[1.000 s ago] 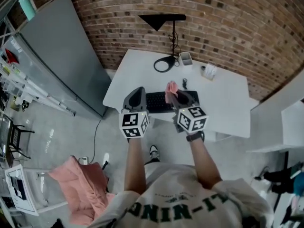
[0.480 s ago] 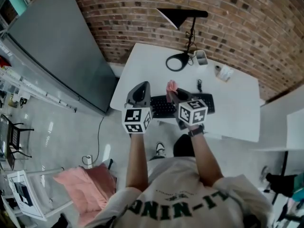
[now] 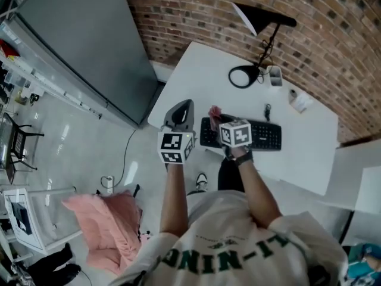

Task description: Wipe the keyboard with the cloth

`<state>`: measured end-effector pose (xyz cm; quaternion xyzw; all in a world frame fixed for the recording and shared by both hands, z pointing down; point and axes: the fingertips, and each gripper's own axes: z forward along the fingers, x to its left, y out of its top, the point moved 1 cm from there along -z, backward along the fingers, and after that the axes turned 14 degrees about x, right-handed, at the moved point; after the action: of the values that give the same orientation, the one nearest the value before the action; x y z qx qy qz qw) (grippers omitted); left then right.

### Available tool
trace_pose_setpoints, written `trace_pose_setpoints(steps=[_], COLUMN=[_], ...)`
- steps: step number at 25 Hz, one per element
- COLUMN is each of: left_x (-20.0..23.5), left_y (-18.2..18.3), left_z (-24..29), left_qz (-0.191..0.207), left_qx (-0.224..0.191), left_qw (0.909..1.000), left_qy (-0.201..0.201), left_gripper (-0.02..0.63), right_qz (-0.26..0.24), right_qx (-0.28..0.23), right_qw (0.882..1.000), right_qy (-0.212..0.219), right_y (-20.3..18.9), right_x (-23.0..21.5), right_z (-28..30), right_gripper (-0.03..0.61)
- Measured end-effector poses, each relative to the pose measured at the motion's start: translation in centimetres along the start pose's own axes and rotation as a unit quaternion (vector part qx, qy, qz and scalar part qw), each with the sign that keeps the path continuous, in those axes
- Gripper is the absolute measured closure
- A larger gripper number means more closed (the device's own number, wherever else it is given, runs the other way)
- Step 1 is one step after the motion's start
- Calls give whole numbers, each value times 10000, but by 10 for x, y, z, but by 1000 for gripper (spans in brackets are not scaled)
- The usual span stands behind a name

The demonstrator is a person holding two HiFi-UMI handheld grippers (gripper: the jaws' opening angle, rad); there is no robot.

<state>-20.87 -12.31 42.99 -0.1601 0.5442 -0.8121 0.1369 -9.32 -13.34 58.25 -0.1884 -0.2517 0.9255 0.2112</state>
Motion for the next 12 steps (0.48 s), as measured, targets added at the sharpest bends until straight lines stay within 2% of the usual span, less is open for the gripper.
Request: trace_pose_setpoints(steps=[3,7,12], left_x=[6,9,14], left_y=[-8,-11,-18], left_z=[1,5,20], left_qz=[66,239,30], left_qx=[29,94,272], left_qw=[9999,9993,9991], left_qy=[85,257,322], left_gripper=[614,614,614], right_qz=[41,122,195], right_qx=[345,634,942], right_qw=[9994,9970,9932], right_qy=[24,428,655], right_y=[-8,-9,-15], right_x=[-2,-5,-9], right_z=[25,52,80], right_gripper=[552,552,552])
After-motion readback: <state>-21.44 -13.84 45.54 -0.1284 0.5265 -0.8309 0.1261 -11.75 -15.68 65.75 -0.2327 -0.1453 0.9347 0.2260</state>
